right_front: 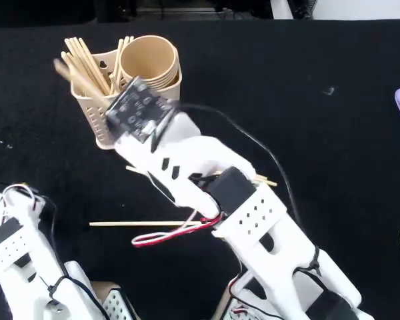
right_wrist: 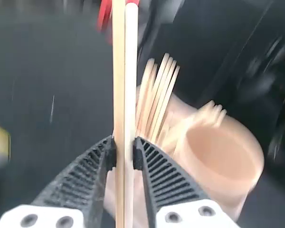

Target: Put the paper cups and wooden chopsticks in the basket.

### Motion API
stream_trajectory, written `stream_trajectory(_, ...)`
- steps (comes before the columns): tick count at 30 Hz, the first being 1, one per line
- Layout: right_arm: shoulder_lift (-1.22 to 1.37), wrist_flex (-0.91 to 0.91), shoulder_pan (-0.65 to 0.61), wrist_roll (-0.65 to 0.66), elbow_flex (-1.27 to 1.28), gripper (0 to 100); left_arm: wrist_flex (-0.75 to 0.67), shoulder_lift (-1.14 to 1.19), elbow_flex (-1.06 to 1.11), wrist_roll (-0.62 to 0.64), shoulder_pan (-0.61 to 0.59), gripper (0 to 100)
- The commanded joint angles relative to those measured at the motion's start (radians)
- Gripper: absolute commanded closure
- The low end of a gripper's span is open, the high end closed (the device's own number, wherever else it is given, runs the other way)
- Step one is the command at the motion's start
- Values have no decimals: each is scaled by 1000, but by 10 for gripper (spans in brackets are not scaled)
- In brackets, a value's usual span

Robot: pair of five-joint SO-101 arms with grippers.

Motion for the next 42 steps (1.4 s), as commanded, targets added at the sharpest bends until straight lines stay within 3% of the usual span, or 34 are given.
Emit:
stream_trajectory(1,-19,-368,-8,-58,-35,987,-14,-18,-12,-74,76,837)
stream_trajectory(5,81,-591,-8,-64,-76,987,-14,-18,-10,-98,120,837)
stream_trajectory(10,274,-710,-8,-64,-203,987,-14,-17,-8,-98,127,837)
stream_trajectory(17,516,-713,15,-52,-392,987,-14,-18,1,-98,127,837)
stream_trajectory(28,599,-706,52,-61,-305,985,-15,-18,1,-98,127,837)
stream_trajectory(30,599,-654,51,-61,-300,972,-15,-18,1,-98,127,837)
stream_trajectory(36,595,-425,57,-170,-386,802,-15,-18,1,-98,127,837)
stream_trajectory(42,476,-110,57,-241,-532,822,-15,-18,1,-98,125,837)
